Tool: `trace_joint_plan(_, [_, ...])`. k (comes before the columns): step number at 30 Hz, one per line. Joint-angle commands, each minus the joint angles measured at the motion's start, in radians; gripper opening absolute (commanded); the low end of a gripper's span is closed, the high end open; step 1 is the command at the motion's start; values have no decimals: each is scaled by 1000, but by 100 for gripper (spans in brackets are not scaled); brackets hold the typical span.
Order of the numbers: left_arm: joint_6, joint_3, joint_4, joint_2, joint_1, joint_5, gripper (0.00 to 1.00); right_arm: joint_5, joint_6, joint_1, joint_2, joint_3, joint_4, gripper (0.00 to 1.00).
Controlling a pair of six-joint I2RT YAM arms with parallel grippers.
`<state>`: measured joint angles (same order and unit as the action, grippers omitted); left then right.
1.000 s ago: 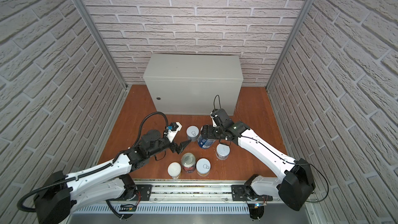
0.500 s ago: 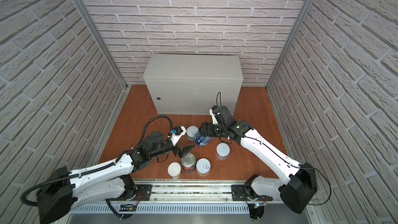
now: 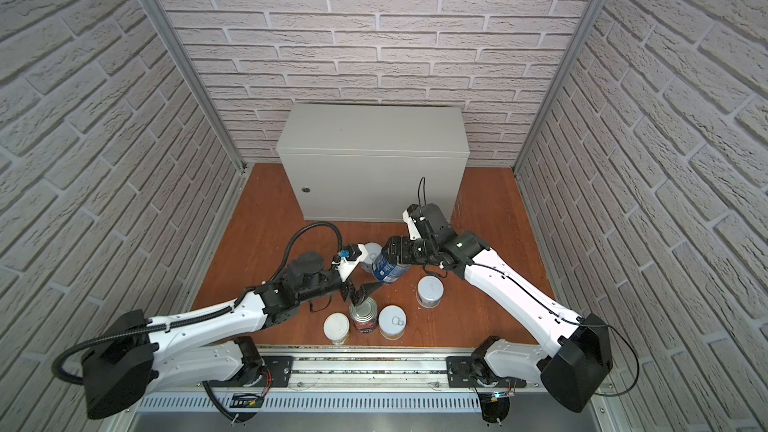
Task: Place and organize the canned foods onto the counter
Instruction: 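Close the left gripper on the blue can beside the right gripper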
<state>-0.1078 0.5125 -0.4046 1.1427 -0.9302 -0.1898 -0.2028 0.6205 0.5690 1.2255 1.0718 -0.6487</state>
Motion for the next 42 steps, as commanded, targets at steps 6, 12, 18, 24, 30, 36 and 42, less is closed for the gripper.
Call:
trace_joint_plan(6, [-13, 62, -78, 61, -11, -12, 98, -68, 8, -5, -84, 50, 129, 62])
trace_joint_plan(12, [-28, 73, -102, 73, -12, 0, 98, -101, 14, -4, -98, 36, 145, 62])
trace_joint_plan(18, [-29, 101, -121, 105, -12, -14, 98, -135, 20, -5, -105, 34, 155, 62])
trace_joint_plan(24, [-47, 113, -165, 136, -12, -38, 98, -175, 42, -6, -103, 33, 196, 62])
trace_joint_plan(30, [-65, 106, -195, 149, -12, -32, 98, -204, 64, -8, -94, 33, 235, 62])
trace_joint_plan(36, [-76, 95, -220, 144, -10, -26, 98, -224, 76, -8, -82, 28, 254, 61])
trace_joint_plan(42, [-87, 85, -236, 147, -10, -12, 94, -239, 91, -9, -85, 20, 273, 61])
